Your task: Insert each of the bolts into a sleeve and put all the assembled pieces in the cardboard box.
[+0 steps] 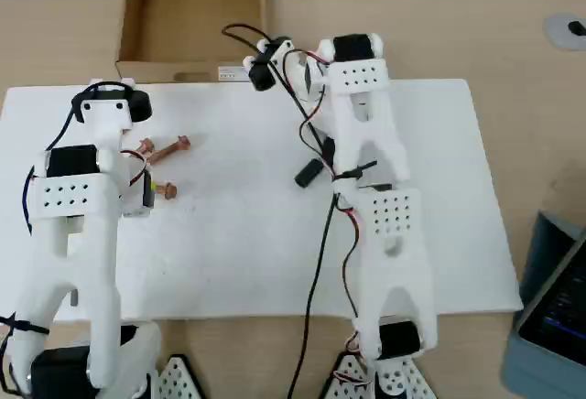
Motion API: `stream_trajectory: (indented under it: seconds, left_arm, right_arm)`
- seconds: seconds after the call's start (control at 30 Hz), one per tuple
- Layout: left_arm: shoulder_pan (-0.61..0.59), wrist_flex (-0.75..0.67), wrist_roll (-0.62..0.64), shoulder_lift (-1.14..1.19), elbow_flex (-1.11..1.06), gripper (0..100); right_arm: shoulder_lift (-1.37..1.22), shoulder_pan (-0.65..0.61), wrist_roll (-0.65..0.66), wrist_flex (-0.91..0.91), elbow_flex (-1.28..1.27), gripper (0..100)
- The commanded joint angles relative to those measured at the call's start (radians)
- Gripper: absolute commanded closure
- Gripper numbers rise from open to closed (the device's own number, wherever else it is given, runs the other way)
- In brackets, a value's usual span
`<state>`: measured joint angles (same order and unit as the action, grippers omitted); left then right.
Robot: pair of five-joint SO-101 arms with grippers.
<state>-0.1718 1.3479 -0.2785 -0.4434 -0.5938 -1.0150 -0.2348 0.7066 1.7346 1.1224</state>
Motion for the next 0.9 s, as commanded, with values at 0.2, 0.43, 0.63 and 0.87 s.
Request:
stream_trajectory:
  seconds: [0.2,0.43,0.63,0.87]
  left_arm:
    - [0.009,-0.002,-0.009,-0.002,0.041,92]
    - [0.009,-0.002,-0.009,-0.002,0.038,92]
    - [0.009,0.000,-0.009,-0.002,0.038,92]
    - [0.008,0.006,-0.005,-0.013,0.044,93]
  right_arm:
    - [-0.133,-0.007,0.006,0.005,0.182,83.5]
    - [-0.182,-0.007,0.008,0.005,0.196,97.7]
    - [-0.143,-0.016,0.003,0.011,0.232,98.8]
    - [-0.021,-0.030,-0.025,0.052,0.289,98.8]
